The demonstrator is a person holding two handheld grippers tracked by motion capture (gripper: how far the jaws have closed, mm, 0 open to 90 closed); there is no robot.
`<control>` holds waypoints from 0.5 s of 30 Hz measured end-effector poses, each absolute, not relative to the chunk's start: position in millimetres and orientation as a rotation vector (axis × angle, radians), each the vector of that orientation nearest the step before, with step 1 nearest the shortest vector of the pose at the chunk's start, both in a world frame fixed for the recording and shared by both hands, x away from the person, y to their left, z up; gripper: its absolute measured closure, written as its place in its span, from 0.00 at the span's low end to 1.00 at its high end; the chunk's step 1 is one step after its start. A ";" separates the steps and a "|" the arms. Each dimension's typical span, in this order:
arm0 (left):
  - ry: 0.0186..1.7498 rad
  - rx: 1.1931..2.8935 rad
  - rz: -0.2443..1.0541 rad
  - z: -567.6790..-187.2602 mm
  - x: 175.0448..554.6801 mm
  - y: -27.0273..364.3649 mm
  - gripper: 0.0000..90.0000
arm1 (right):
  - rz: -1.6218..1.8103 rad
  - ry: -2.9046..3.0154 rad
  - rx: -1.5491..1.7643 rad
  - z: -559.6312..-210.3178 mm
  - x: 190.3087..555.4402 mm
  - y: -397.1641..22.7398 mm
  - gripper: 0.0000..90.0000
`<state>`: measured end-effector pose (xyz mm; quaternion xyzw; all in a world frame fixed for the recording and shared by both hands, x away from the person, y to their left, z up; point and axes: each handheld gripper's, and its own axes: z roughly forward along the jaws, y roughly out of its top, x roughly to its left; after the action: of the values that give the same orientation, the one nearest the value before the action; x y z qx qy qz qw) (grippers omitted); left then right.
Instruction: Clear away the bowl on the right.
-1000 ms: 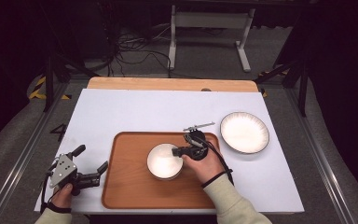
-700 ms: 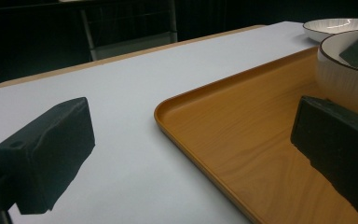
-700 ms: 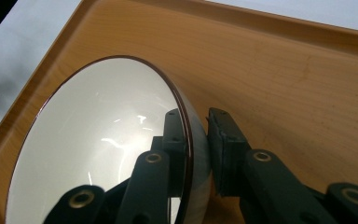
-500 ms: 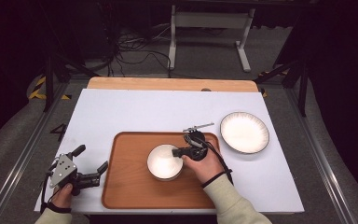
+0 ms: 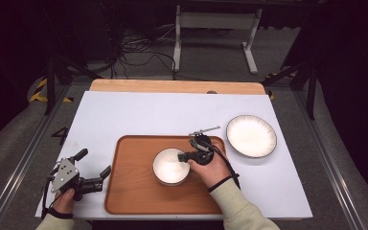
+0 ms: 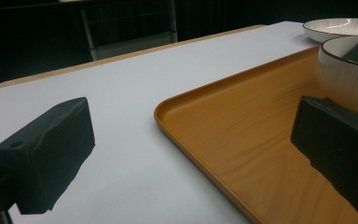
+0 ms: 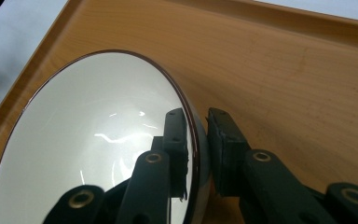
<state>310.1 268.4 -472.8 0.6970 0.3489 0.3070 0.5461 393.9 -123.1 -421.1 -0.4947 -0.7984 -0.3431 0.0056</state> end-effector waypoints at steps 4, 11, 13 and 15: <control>0.827 1.653 0.728 -472.8 310.1 268.4 0.00 | -1.087 -2.492 -1.540 -421.4 393.7 -123.9 0.85; 0.827 1.654 0.727 -472.7 310.2 268.5 0.00 | -1.203 -2.539 -1.478 -415.4 390.6 -125.6 0.77; 0.827 1.652 0.728 -472.8 310.0 268.4 0.00 | -1.228 -2.549 -1.466 -414.2 390.3 -126.3 0.75; 0.825 1.648 0.730 -472.9 309.8 268.3 0.00 | -1.300 -2.585 -1.438 -410.4 389.0 -128.1 0.73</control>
<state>309.8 268.3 -472.9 0.6956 0.3483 0.3083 0.5476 389.0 -128.1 -410.4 -0.4447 -0.7992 -0.4019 -0.0448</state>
